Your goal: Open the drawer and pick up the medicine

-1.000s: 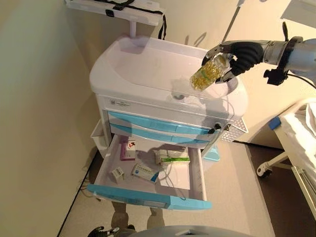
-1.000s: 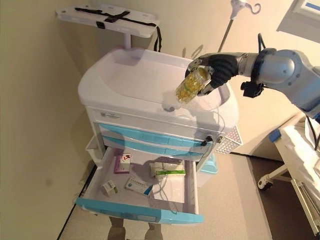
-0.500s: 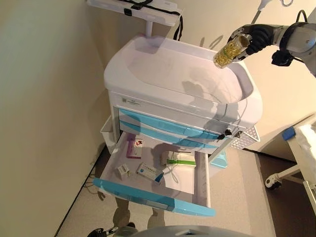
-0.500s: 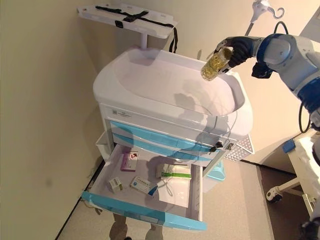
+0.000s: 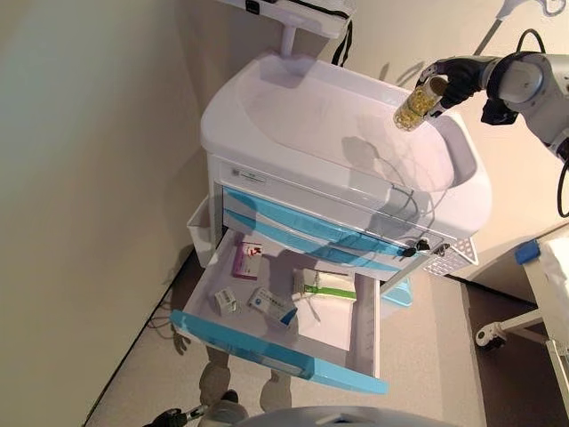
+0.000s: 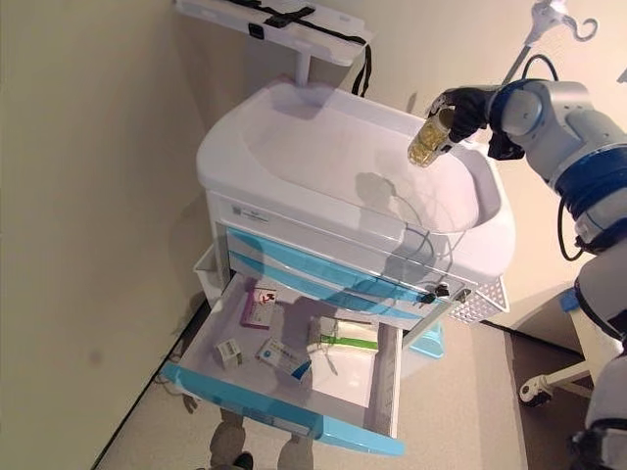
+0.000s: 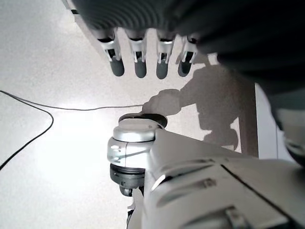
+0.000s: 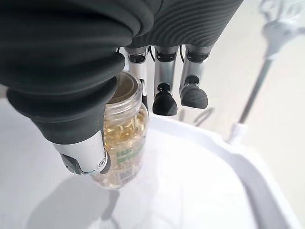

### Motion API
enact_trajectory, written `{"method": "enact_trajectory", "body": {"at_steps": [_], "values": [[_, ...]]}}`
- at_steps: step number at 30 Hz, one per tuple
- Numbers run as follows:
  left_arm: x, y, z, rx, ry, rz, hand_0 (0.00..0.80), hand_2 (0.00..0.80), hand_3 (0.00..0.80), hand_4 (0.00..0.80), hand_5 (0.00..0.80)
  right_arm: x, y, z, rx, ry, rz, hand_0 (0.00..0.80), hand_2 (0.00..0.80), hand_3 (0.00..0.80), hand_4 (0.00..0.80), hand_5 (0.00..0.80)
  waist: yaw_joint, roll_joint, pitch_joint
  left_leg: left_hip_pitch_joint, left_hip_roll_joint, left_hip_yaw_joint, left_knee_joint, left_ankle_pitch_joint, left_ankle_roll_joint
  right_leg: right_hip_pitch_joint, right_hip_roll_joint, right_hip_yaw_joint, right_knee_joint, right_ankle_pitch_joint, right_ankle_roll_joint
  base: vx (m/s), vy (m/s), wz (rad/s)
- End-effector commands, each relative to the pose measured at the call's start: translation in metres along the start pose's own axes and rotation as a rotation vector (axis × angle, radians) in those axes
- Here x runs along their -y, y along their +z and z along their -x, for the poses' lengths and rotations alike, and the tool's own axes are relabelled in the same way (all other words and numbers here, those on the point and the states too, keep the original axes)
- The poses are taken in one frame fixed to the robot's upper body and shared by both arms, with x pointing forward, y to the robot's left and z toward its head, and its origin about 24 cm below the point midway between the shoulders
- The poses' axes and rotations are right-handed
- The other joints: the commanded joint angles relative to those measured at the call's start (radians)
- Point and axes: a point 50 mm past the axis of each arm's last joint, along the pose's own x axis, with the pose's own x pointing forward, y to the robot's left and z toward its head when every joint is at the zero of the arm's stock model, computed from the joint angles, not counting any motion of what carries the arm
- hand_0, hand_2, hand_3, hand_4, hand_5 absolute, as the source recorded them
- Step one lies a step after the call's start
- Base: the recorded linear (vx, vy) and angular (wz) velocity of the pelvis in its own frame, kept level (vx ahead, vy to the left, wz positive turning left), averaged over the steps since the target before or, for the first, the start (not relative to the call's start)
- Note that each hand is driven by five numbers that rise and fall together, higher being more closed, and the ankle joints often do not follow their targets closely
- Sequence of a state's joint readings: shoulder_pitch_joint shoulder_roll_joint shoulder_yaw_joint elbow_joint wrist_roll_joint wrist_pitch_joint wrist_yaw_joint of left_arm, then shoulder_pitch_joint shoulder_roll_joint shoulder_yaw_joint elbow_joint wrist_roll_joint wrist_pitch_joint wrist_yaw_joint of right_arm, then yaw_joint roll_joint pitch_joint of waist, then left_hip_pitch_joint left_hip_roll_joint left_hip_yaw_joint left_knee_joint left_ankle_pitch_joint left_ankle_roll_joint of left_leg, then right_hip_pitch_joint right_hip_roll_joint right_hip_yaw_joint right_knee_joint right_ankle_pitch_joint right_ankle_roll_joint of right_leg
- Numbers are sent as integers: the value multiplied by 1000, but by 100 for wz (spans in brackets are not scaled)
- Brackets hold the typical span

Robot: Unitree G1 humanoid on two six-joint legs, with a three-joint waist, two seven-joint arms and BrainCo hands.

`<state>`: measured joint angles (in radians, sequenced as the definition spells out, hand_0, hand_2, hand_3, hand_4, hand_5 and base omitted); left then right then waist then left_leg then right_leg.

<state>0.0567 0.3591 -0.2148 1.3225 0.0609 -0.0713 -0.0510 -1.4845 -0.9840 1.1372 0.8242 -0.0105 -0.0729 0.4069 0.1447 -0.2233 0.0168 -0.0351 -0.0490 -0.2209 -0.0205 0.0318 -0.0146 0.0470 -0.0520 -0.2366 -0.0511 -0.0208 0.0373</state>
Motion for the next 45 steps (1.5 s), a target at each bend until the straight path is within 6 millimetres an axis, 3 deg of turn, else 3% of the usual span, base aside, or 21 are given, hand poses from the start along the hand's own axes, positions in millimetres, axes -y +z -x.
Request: {"method": "enact_trajectory", "body": {"at_steps": [1,6,13,21,30,35,45], "values": [[-1,-2,0,-24,-21,-8,0,0,0,0,0,12,0,5,-2,-32,-47,800,800,800,800,800,26,-38,8,-12,-20,24,42,-34,-17,-40,-21,-22,97,21,55,0,0,0],[-1,-2,0,-14,-26,-5,0,0,0,0,0,-7,10,3,72,65,-78,800,800,800,800,800,34,-39,17,-18,-22,22,40,-32,-17,-43,-23,-28,98,20,55,3,1,2],[-2,3,0,11,-31,-7,0,0,0,0,0,-38,10,1,93,208,-106,800,800,800,800,800,46,-34,35,-28,-24,15,41,-29,-18,-50,-24,-35,97,19,54,0,-2,3],[-3,7,0,33,-36,-16,0,0,0,0,0,-55,10,2,114,292,-141,800,800,800,800,800,53,-25,45,-32,-26,9,43,-29,-19,-53,-27,-39,98,18,55,0,0,0],[-2,8,0,36,-41,-24,0,0,0,0,0,-56,8,2,96,298,-124,800,800,800,800,800,56,-24,53,-34,-25,6,43,-29,-19,-56,-27,-39,96,20,56,0,0,0],[-4,10,-1,34,-38,-37,0,0,0,0,0,-42,0,-1,18,239,-35,800,800,800,800,800,56,-28,56,-38,-26,4,44,-28,-19,-59,-26,-40,96,21,56,0,0,0],[-6,10,-1,21,-26,-41,0,0,0,0,0,-26,-4,-3,-29,152,-16,800,800,800,800,800,53,-35,55,-38,-27,2,43,-31,-17,-58,-25,-39,94,20,55,0,0,0]]}}
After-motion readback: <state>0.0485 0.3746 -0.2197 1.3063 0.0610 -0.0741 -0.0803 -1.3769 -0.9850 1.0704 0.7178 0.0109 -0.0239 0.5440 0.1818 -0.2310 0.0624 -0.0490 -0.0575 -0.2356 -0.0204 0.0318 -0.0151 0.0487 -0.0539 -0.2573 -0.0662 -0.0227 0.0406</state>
